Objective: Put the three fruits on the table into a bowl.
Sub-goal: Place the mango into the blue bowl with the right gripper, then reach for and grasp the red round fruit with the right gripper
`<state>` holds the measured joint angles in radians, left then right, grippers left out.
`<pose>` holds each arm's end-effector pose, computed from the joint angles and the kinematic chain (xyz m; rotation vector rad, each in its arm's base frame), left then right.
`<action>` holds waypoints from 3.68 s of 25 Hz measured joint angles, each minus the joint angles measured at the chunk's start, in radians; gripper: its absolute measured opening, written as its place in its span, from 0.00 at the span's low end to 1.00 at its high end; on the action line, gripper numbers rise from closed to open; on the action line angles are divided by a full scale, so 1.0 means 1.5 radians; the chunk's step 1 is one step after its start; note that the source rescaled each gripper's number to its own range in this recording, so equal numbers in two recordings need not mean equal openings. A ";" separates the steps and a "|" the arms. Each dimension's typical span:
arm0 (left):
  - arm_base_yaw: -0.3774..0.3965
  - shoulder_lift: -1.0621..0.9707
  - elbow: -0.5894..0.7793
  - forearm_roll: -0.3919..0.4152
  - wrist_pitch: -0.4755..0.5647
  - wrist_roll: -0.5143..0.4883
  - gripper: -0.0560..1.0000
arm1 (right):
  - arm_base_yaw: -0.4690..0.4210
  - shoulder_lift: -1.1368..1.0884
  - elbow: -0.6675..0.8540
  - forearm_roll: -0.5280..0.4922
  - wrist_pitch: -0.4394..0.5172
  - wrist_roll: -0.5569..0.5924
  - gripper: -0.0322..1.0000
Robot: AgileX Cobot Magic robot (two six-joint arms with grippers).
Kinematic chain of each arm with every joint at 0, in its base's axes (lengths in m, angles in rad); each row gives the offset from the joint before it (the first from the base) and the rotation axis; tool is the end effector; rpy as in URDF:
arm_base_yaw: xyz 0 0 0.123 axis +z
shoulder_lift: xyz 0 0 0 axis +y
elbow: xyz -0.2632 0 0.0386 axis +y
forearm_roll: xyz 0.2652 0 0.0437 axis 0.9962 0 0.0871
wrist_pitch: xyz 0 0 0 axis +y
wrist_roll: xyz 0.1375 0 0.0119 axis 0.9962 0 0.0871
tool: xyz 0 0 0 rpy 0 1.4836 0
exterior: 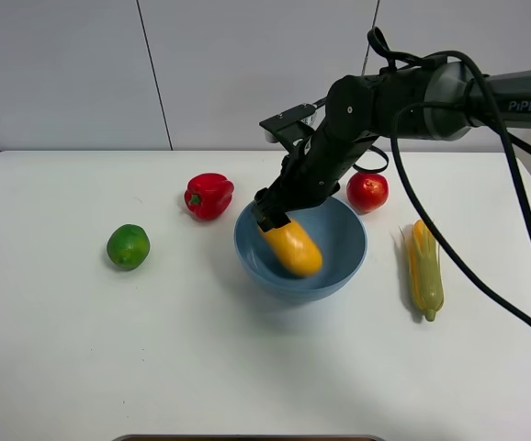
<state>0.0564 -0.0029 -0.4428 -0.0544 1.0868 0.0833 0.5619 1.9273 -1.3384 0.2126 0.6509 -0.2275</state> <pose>0.0746 -0.0024 0.2420 0.0302 2.1232 0.0166 0.3542 0.2439 0.1207 -0.8715 2.5981 0.3193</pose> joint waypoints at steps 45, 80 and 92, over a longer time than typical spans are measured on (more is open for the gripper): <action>0.000 0.000 0.000 0.000 0.000 0.000 1.00 | -0.186 -0.049 -0.181 -0.156 0.212 0.152 0.54; 0.000 0.000 0.000 0.000 0.000 0.000 1.00 | -0.284 0.091 -0.181 -0.037 0.128 0.102 1.00; 0.000 0.000 0.000 0.000 0.000 0.000 1.00 | -0.284 0.152 -0.181 -0.030 0.077 0.098 1.00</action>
<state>0.0564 -0.0034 -0.4428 -0.0544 1.0868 0.0833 0.1356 2.1559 -1.6095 0.1677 0.7670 -0.0799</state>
